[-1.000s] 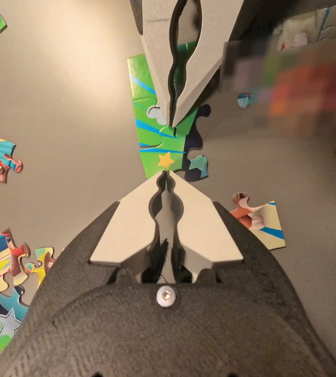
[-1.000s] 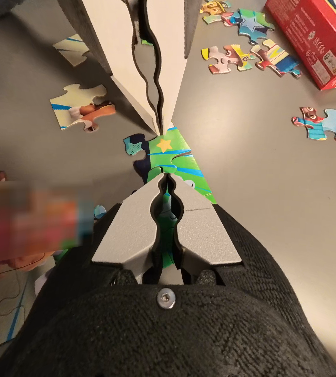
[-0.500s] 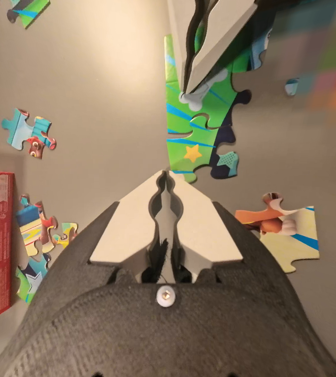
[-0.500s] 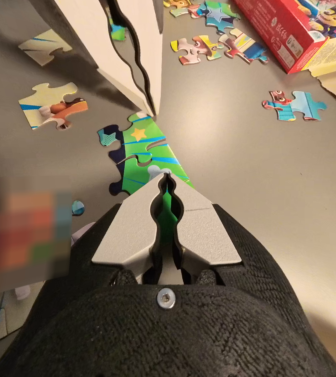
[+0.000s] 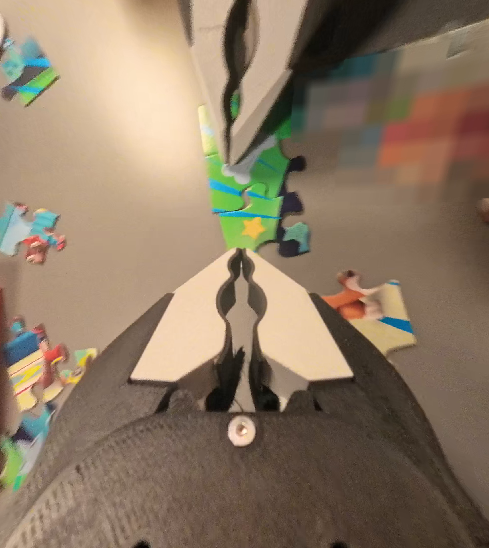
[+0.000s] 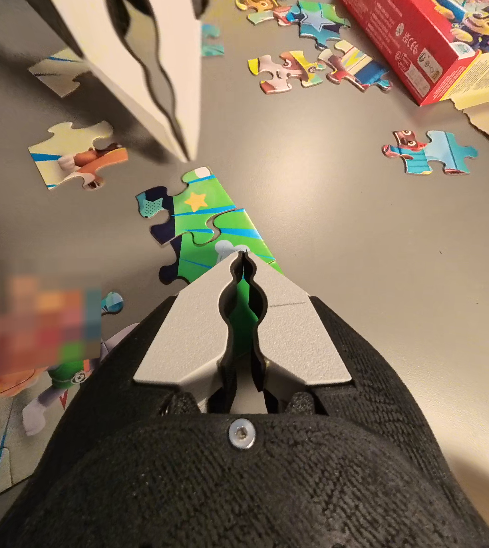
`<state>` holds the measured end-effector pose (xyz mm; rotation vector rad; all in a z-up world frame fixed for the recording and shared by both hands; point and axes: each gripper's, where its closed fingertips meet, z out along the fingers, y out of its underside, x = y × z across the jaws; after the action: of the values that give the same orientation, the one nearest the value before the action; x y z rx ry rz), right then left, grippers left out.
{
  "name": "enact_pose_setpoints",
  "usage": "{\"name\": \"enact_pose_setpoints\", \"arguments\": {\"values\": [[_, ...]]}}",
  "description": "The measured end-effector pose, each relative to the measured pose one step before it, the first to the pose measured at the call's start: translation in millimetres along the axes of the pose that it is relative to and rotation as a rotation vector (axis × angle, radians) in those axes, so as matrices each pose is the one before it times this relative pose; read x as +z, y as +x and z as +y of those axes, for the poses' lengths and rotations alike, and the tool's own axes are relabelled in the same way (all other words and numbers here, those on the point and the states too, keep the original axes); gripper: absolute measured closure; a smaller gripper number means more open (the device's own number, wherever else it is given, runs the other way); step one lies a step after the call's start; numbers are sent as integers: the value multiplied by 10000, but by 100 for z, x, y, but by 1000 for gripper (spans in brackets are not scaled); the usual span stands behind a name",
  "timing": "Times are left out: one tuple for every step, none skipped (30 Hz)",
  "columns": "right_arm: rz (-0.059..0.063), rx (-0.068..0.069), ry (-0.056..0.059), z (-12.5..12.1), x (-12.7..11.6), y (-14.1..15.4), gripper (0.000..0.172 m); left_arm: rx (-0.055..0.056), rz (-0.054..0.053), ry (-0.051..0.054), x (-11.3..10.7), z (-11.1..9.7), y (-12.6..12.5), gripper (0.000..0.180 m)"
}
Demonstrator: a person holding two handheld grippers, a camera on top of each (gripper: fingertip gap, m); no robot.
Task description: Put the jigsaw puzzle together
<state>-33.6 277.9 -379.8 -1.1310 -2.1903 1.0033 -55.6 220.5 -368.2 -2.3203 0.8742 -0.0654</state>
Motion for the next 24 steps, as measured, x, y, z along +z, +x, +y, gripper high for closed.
{"name": "enact_pose_setpoints", "arguments": {"values": [[-2, 2, 0, 0, 0, -5, 172, 70, 579, 214, -359, -151, 907, 180], [-5, 6, 0, 3, -1, 10, 172, 79, 391, 79, -174, -10, 661, 180], [-8, 11, 1, -3, 4, -6, 172, 57, 206, -43, 15, 107, 382, 180], [-5, 7, 1, 2, -3, -3, 172, 34, 31, -115, 166, 140, 99, 180], [0, 0, 1, -1, 0, 1, 172, 36, -22, -141, 251, 118, 24, 180], [2, -2, 0, 0, 0, 4, 172, 51, -9, -141, 302, 107, 44, 180], [2, -2, 0, 5, -7, -1, 172, 66, -18, -127, 280, 104, 39, 180], [2, -2, 0, -4, 4, -5, 172, 63, -67, -105, 239, 98, -45, 180], [-1, 2, 0, 0, 0, -3, 172, 20, -61, -97, 197, 110, -58, 180], [-2, 3, 0, 4, -4, 3, 172, -18, -58, -68, 167, 67, -88, 180], [1, -1, 0, -4, 4, -7, 172, -19, -73, -32, 134, 28, -99, 180], [0, -1, 0, 0, 0, 1, 172, -16, -47, 49, 67, -122, -46, 180], [-2, 3, 0, 7, 9, 8, 172, -2, -34, 0, 63, -67, -20, 180], [-2, 2, 0, 0, 0, -3, 172, -2, -91, 4, 77, -73, -90, 180], [1, -1, 0, -4, 4, -7, 172, -30, -60, 8, 63, -84, -51, 180], [1, -1, 0, 0, 0, 3, 172, -76, -33, 36, 68, -115, 4, 180], [1, -1, 0, 0, 0, 1, 172, -105, -42, 51, 74, -107, -3, 180], [0, -1, 0, 0, 0, 1, 172, -125, -66, 53, 58, -80, -31, 180], [-1, 1, 0, 0, 0, -2, 172, -110, -65, 36, 30, -39, -19, 180], [-2, 3, 0, 0, 0, -6, 172, -73, -50, 22, 5, -13, -27, 180], [-2, 3, 0, -4, 7, 0, 172, -66, -75, 11, 4, 14, -88, 180], [-2, 2, 0, 8, 6, -4, 172, -52, -59, 6, 10, 14, -96, 180], [0, 1, 0, 0, 0, -1, 172, -35, -34, 6, 2, 13, -96, 180], [0, 1, 0, -5, 7, 4, 172, -31, -35, 0, 8, 22, -91, 180]]}}
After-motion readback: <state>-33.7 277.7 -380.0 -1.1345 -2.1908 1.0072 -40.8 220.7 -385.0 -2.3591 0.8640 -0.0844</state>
